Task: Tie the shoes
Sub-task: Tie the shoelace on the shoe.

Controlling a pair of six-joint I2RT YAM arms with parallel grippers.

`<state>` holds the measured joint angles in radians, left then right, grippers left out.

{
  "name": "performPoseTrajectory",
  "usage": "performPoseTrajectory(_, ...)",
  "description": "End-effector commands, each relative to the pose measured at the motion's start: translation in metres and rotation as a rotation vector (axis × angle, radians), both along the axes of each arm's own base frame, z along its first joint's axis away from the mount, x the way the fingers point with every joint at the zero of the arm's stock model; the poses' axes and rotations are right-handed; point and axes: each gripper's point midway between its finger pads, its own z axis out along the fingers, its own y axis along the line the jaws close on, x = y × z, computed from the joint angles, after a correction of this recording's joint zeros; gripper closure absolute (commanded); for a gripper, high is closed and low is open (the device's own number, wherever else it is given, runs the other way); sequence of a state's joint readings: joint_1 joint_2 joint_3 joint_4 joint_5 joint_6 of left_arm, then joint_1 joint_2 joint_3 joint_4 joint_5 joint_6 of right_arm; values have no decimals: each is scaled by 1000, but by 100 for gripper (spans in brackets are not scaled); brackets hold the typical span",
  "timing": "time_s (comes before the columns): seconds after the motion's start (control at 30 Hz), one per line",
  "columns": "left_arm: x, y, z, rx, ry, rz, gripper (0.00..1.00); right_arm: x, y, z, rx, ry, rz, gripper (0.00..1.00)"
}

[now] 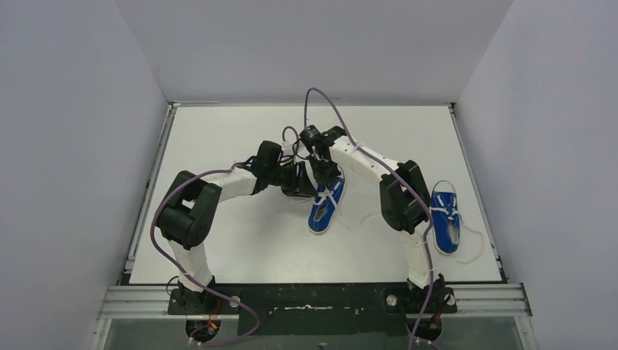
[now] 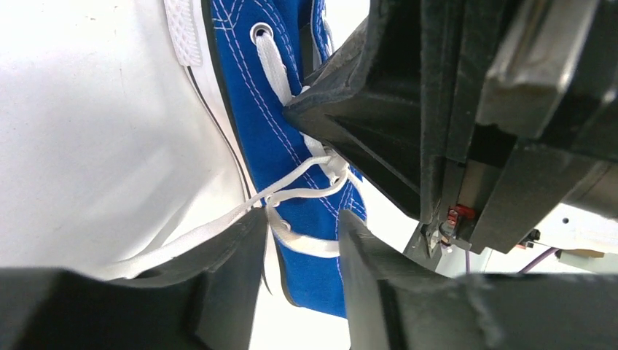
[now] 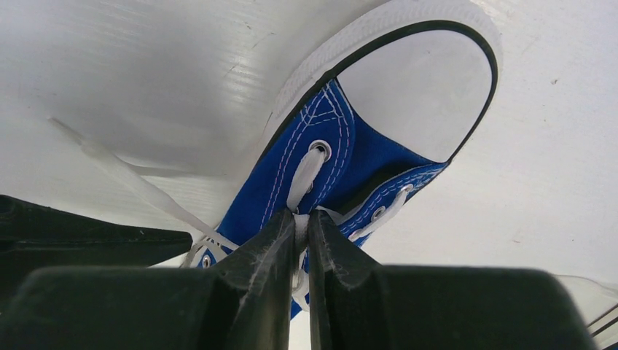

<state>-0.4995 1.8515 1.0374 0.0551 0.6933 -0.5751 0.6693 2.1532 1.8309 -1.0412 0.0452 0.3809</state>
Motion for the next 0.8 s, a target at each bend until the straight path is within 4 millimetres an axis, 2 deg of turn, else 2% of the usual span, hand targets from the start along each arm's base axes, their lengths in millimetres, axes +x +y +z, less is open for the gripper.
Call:
performPoseTrajectory(0.0,12,-8,15,-42,-44,-9,67,14,1,25,50,-77,-19,91)
performPoseTrajectory(0.13,10,-7,11,-21,-30,-25,81,15,1,27,51,-80,-24,93)
performPoseTrajectory(0.2,8,-4,11,-11,-32,-26,92,16,0,30,56,-85,-33,94)
performPoseTrajectory(0.3,4,0,13,2,-41,-30,100,18,-3,34,60,-93,-47,97)
performPoseTrajectory(0.4,-6,6,10,25,-5,-31,100,19,-9,38,61,-96,-70,100)
performPoseTrajectory(0.6,-20,17,7,59,27,-13,100,23,-25,42,95,-94,-133,100)
performPoseTrajectory(0.77,-21,13,9,24,38,-49,100,23,-17,40,179,-60,-120,99)
